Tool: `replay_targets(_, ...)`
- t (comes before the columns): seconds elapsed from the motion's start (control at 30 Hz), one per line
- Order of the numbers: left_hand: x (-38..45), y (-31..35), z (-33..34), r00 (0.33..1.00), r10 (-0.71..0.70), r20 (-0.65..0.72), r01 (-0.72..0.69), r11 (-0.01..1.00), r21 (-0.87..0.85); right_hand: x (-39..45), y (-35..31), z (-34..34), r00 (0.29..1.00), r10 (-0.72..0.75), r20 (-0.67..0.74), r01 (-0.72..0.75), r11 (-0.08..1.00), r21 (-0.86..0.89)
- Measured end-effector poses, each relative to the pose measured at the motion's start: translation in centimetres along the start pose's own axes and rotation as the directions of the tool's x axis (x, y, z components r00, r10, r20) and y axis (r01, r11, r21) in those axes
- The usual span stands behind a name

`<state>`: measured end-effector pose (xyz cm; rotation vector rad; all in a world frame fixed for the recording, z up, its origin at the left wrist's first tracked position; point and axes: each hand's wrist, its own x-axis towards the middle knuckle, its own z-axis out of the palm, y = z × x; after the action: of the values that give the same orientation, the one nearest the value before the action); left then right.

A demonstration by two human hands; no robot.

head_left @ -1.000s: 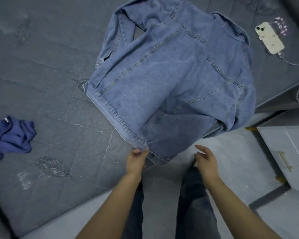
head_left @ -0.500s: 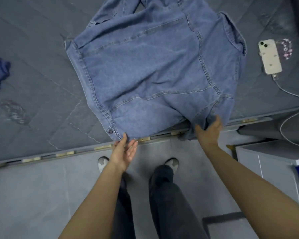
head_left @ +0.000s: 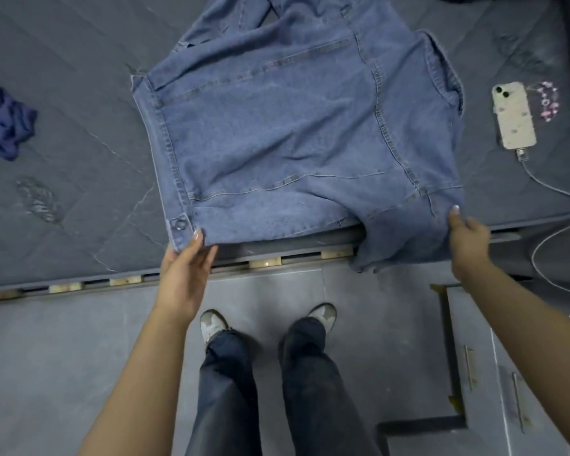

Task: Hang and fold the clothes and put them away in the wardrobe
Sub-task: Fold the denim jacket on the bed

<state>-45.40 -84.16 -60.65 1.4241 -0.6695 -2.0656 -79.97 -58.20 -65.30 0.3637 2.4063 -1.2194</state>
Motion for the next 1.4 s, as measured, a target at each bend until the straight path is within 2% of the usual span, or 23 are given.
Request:
replay_targets(0.1,-2.1,0.9,-2.1,0.997,-0.004,0.071,-0.010,0.981,0.194,1.1,-0.7,-4.8,0.998,-0.053,-0.019,0.051,0.995,-0.081)
replay_targets(0.2,-2.9,-2.2,-3.6,0.986,-0.146,-0.086,0.167,0.919,0.356,2.0,-1.0,-5.8,1.000,-0.015,0.021,0.017,0.990,-0.143)
replay_targets(0.3,-2.2,-5.7,-3.6,0.941,-0.235,-0.245,0.316,0.870,0.380,2.6,0.3,-4.2,0.993,0.104,0.057,-0.086,0.964,-0.250)
replay_targets(0.4,-0.5,-7.0,-2.8,0.903,-0.340,-0.264,0.413,0.856,0.310,2.4,2.0,-2.4,0.981,0.161,0.112,-0.105,0.913,-0.393)
replay_targets(0.5,0.9,-7.0,-2.0,0.880,-0.411,-0.240,0.463,0.855,0.235,0.6,2.0,-0.5,0.982,-0.076,0.174,0.167,0.779,-0.605)
replay_targets(0.6,1.2,-7.0,-2.5,0.934,-0.319,-0.164,0.328,0.944,0.029,-2.2,1.4,1.8,0.848,-0.302,0.436,0.511,0.684,-0.520)
replay_targets(0.67,0.4,-6.7,-3.6,0.958,-0.278,-0.068,0.268,0.955,-0.126,-3.8,1.6,3.2,0.750,-0.316,0.581,0.618,0.648,-0.445)
replay_targets(0.7,-0.1,-6.6,-4.1,0.959,-0.280,-0.041,0.272,0.951,-0.146,-4.6,1.8,4.1,0.730,-0.290,0.618,0.627,0.645,-0.438)
replay_targets(0.77,-0.8,-6.8,-5.0,0.945,-0.322,-0.060,0.320,0.947,-0.032,-5.7,2.6,5.5,0.783,-0.177,0.596,0.530,0.692,-0.491)
replay_targets(0.8,-0.9,-6.9,-5.2,0.937,-0.336,-0.099,0.345,0.935,0.086,-6.3,3.1,6.2,0.833,-0.070,0.549,0.405,0.752,-0.519)
replay_targets(0.83,-0.8,-7.0,-5.3,0.932,-0.338,-0.134,0.359,0.912,0.196,-6.8,3.4,6.8,0.868,0.075,0.491,0.217,0.832,-0.511)
replay_targets(0.87,-0.5,-7.0,-5.3,0.929,-0.337,-0.150,0.366,0.892,0.264,-7.5,3.6,7.4,0.863,0.247,0.440,-0.034,0.898,-0.439)
replay_targets(0.9,-0.1,-6.8,-5.2,0.927,-0.345,-0.143,0.373,0.883,0.285,-8.1,3.8,8.0,0.804,0.407,0.433,-0.297,0.906,-0.302)
replay_targets(0.93,0.3,-6.3,-5.0,0.921,-0.369,-0.124,0.389,0.881,0.268,-8.5,3.8,8.5,0.728,0.501,0.467,-0.495,0.856,-0.147)
replay_targets(0.97,0.7,-6.0,-4.7,0.911,-0.399,-0.107,0.413,0.880,0.233,-8.6,3.9,9.0,0.680,0.520,0.517,-0.609,0.793,0.003)
replay_targets(1.0,1.0,-5.6,-4.3,0.901,-0.423,-0.095,0.433,0.877,0.205,-8.5,3.9,9.6,0.668,0.499,0.551,-0.672,0.723,0.161)
replay_targets(1.07,1.3,-5.0,-3.4,0.895,-0.432,-0.111,0.446,0.875,0.190,-8.1,3.8,10.4,0.726,0.452,0.518,-0.682,0.568,0.461)
replay_targets(1.1,1.4,-4.9,-3.1,0.904,-0.411,-0.120,0.426,0.889,0.165,-8.0,3.5,10.6,0.755,0.465,0.463,-0.656,0.525,0.542)
replay_targets(1.13,1.5,-4.7,-3.1,0.921,-0.375,-0.110,0.386,0.916,0.110,-8.1,3.2,10.5,0.775,0.491,0.398,-0.628,0.527,0.572)
replay_targets(1.2,1.3,-3.6,-3.6,0.966,-0.257,0.013,0.258,0.965,-0.041,-8.6,2.8,9.6,0.798,0.522,0.301,-0.591,0.581,0.560)
replay_targets(1.3,1.0,-1.3,-5.0,0.967,-0.105,0.234,0.144,0.977,-0.159,-9.3,2.5,7.4,0.800,0.528,0.284,-0.583,0.576,0.573)
replay_targets(1.37,0.4,-0.8,-6.4,0.951,-0.109,0.288,0.140,0.986,-0.089,-9.7,2.5,6.2,0.778,0.546,0.312,-0.602,0.503,0.620)
replay_targets(1.4,0.1,-1.0,-7.0,0.963,-0.151,0.223,0.149,0.988,0.026,-9.9,2.6,5.8,0.768,0.552,0.325,-0.605,0.459,0.650)
